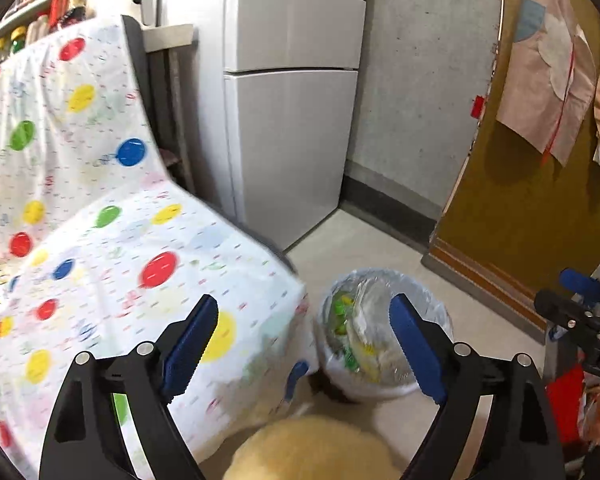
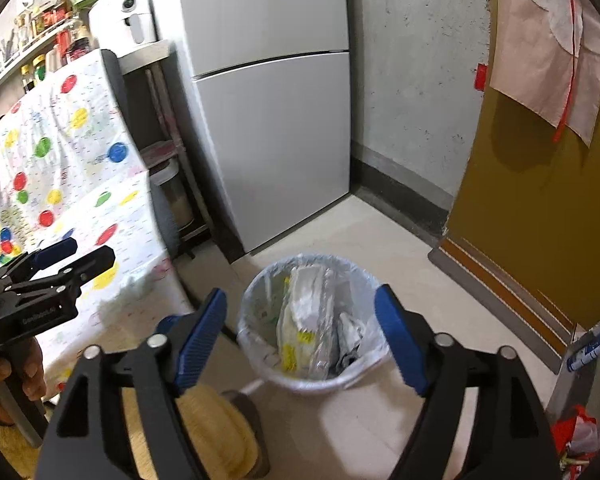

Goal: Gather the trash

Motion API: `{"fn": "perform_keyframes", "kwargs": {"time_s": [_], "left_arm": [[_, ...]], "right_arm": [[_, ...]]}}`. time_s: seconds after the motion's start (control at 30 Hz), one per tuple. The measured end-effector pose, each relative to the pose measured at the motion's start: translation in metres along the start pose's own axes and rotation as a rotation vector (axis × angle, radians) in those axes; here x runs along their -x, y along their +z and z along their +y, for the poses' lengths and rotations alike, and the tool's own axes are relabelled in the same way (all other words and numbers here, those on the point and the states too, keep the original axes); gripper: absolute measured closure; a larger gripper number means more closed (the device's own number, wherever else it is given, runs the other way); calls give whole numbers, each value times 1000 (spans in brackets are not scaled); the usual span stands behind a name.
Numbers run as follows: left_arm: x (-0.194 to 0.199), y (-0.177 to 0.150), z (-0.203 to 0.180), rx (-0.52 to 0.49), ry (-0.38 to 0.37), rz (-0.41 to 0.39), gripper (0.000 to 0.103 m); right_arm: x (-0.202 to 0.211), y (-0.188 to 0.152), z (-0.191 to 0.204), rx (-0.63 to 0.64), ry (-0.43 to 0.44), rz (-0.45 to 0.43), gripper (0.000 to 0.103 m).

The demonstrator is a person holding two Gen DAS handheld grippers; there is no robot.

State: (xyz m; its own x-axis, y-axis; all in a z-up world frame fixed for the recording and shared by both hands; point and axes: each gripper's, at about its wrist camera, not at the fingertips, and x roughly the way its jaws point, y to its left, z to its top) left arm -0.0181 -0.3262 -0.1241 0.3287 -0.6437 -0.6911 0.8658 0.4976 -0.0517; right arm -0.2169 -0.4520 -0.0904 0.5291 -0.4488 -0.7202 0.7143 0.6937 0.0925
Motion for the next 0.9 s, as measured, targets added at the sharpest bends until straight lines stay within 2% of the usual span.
{"fn": "perform_keyframes", "kwargs": {"time_s": [0.07, 0.13, 0.3, 0.47, 0.67, 0.77, 0.9], "left_arm": [[16, -2, 4, 1, 11, 3, 15], [33, -4, 10, 8, 31, 12, 14], [65, -6, 15, 10, 75, -1, 13], [89, -7, 17, 8, 126, -5, 12], [115, -7, 22, 12, 179, -22, 12], [118, -6, 23, 8, 206, -26, 11], [119, -4, 24, 15, 206, -28, 11]], "right_arm": [[14, -3, 7, -1, 6, -3, 15], [27, -3, 14, 1, 0, -16, 6], [55, -1, 30, 33, -52, -59, 6], [70, -4, 45, 101, -150, -77, 6], [92, -4, 59, 133, -135, -110, 6], [93, -3, 59, 148, -136, -110, 6], [89, -3, 57, 142, -159, -92, 6]]}}
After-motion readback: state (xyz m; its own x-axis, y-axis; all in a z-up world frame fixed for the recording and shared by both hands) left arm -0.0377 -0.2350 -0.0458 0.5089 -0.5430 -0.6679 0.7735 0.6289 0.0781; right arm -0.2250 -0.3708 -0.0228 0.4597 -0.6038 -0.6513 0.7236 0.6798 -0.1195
